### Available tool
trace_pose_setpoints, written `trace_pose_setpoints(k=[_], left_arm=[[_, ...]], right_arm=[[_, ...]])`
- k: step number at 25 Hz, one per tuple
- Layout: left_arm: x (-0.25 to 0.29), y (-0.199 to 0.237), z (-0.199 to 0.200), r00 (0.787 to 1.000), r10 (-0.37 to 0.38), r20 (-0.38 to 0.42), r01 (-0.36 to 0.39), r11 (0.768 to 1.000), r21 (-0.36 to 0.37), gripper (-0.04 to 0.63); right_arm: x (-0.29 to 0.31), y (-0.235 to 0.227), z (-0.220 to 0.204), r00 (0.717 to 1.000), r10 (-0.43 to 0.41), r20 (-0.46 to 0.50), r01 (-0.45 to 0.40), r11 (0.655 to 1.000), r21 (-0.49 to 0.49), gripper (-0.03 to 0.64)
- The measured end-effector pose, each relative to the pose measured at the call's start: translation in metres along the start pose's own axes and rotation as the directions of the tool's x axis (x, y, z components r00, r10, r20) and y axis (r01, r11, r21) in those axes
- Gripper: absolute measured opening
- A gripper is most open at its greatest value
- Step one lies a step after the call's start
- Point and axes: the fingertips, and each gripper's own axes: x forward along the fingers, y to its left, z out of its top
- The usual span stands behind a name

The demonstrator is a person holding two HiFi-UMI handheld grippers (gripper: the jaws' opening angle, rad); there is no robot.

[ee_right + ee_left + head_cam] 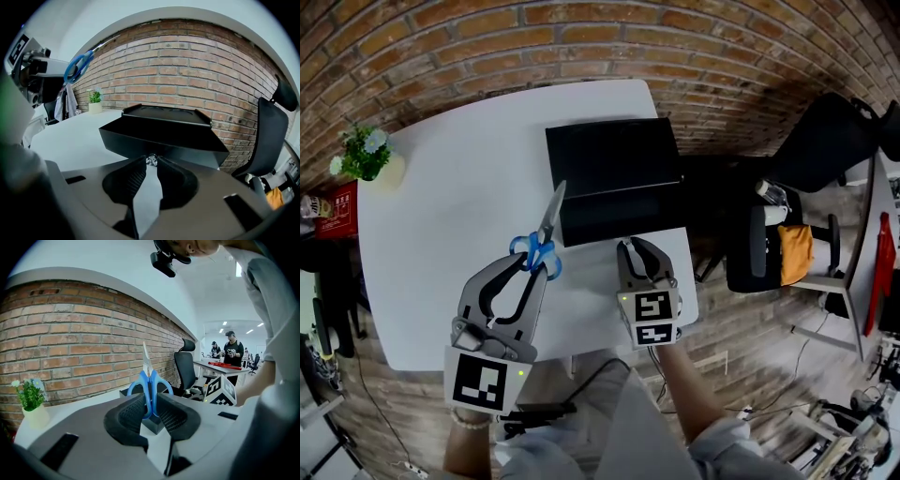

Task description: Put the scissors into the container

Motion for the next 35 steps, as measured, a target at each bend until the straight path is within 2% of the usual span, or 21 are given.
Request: trace_pose_setpoints(k=[11, 22, 28, 32, 35], left_arm=[[-0.001, -0.011, 0.003, 0.999, -0.038, 0.010, 0.038, 0.999, 0.020, 0.092], [-0.003, -0.015, 0.012, 0.998, -0.057, 0.016, 0.056, 0.997, 0.047, 0.092], [-0.009, -0.016, 0.025, 0.997, -0.077, 0.032, 0.074, 0.995, 0.072, 0.092], [-0.013, -0.019, 0.034, 0.993, -0.105, 0.046, 0.101, 0.992, 0.080, 0.092], [-0.010, -0.025, 0.042, 0.989, -0.141, 0.047, 0.134, 0.984, 0.116, 0.092]], right_arm=[[-0.026, 0.006, -0.026, 0.999, -0.014, -0.032, 0.015, 1.000, 0.022, 0.092], [-0.032, 0.004, -0.023, 0.999, -0.043, -0.015, 0.044, 0.998, 0.044, 0.092], [-0.056, 0.000, -0.002, 0.995, -0.091, 0.048, 0.088, 0.995, 0.057, 0.092], [-0.083, -0.006, 0.023, 0.981, -0.150, 0.126, 0.143, 0.988, 0.063, 0.063], [-0.103, -0.011, 0.038, 0.971, -0.177, 0.160, 0.167, 0.983, 0.075, 0.060]])
